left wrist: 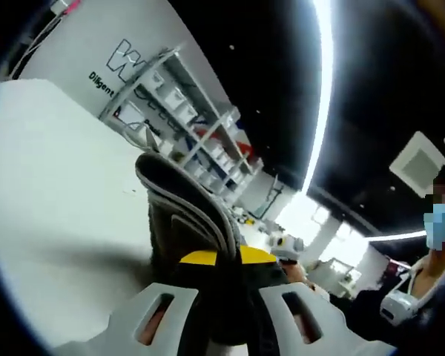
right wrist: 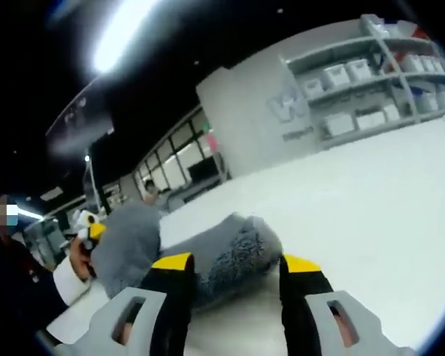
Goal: Open the folded towel by lifting each exposed corner and separating the folded layers until the towel lies flat within the target outline without major curled edges
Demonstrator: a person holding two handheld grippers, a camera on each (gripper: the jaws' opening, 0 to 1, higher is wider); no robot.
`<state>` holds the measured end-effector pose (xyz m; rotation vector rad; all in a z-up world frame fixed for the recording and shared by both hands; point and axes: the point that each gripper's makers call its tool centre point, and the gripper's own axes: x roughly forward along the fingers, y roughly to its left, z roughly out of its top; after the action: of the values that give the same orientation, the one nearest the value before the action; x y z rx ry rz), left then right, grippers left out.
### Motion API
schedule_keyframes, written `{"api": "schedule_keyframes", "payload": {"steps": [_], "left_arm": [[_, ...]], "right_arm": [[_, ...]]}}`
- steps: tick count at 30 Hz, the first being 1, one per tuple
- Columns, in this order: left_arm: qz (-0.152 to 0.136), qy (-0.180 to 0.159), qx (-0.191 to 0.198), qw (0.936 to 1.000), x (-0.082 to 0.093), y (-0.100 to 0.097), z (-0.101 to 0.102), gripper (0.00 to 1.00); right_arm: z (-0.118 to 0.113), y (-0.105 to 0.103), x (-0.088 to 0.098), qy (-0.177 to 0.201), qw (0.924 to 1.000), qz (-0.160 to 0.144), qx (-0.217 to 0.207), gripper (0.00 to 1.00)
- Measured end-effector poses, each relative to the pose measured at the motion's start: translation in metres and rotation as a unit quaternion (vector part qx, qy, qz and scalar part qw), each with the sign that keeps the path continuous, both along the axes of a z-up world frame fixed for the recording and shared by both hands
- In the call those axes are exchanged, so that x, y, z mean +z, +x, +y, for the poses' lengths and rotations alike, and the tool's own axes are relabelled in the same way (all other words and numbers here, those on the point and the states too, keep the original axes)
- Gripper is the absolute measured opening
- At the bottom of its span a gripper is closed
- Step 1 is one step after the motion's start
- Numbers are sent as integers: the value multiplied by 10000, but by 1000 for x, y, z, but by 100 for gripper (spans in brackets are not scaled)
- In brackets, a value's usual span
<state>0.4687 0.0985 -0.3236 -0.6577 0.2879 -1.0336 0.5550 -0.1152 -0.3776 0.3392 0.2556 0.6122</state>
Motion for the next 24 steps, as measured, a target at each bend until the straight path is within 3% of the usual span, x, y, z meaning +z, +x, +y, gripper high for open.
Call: {"api": "schedule_keyframes", "payload": {"steps": [2,7,15,20,24], "left_arm": [[134,-116,-220,9996,2,-10,-4,6],[141,-16,-180,9997,-1,-16,-8,6],[220,56,-211,9995,-4,-25,-16,6],[223,143,-173,9995,-7,-28,-20,6],[211,171,-143,9995,-8,-31,-22,6]], "right_arm": [[-1,-1,1,-43,10000,-59,-13,45],[8,-8,-2,-110,9998,-25,190,43],[11,-14,-15,-643,9975,120,253,42],[11,-11,-26,-1060,9937,201,292,35],[12,-12,-27,-1154,9927,201,297,32]]}}
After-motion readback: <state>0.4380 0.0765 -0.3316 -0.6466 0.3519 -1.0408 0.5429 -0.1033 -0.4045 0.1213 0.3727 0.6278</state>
